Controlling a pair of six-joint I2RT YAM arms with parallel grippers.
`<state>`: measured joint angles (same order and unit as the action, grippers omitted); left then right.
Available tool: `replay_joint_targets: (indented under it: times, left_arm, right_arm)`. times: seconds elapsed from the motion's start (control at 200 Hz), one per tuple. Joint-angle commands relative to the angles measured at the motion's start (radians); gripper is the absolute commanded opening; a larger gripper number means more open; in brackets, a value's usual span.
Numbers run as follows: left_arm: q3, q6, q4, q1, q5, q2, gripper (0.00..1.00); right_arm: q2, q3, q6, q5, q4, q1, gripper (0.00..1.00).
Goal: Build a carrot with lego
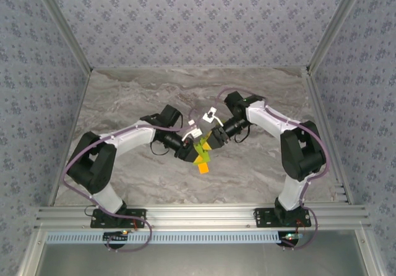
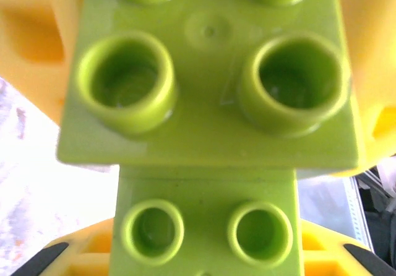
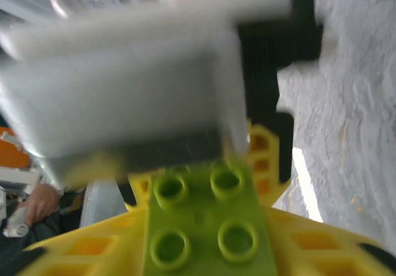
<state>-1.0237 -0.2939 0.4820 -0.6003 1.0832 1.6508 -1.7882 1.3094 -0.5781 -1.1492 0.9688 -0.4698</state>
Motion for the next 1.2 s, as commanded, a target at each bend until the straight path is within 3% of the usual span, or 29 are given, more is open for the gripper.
replay_joint_targets:
  times: [0.0,0.16,0.29,0.49,0.605,0.795,0.974,1.134,1.194]
  left_arm:
    - [-0.024,0.001,-0.045,0.014,0.017,-0.044,0.23]
    - [-0.024,0.005,-0.048,0.013,0.009,-0.040,0.23]
    - [-0.024,0.010,-0.053,0.014,0.000,-0.035,0.23]
    - [-0.010,0.064,-0.114,0.014,-0.106,-0.032,0.24]
    - [0.014,0.161,-0.213,0.023,-0.350,-0.040,0.26]
    - [0.027,0.317,-0.311,0.037,-0.811,-0.063,0.25]
    - [-0.007,0.604,-0.273,0.010,-1.305,-0.081,0.25]
    - [-0.065,0.928,-0.082,-0.069,-1.686,-0.062,0.26]
    - [-0.068,1.022,-0.043,-0.095,-1.754,-0.057,0.26]
  right_arm:
    - [-0.002,-0.012,0.020,0.033,0.039,0.001,0.63]
    - [0.040,-0.025,0.067,0.049,-0.020,0.022,0.86]
    - [0.120,-0.081,0.193,0.139,-0.175,0.057,0.99]
    - [0.295,-0.207,0.435,0.360,-0.464,0.157,1.00]
    - [0.402,-0.255,0.532,0.574,-0.547,0.209,1.00]
    - [0.491,-0.280,0.641,0.944,-0.535,0.218,1.00]
    - [0.513,-0.348,0.833,1.279,-0.535,0.185,1.00]
    - [0.508,-0.416,0.904,1.357,-0.575,0.149,1.00]
    - [0.499,-0.428,0.917,1.365,-0.581,0.135,1.00]
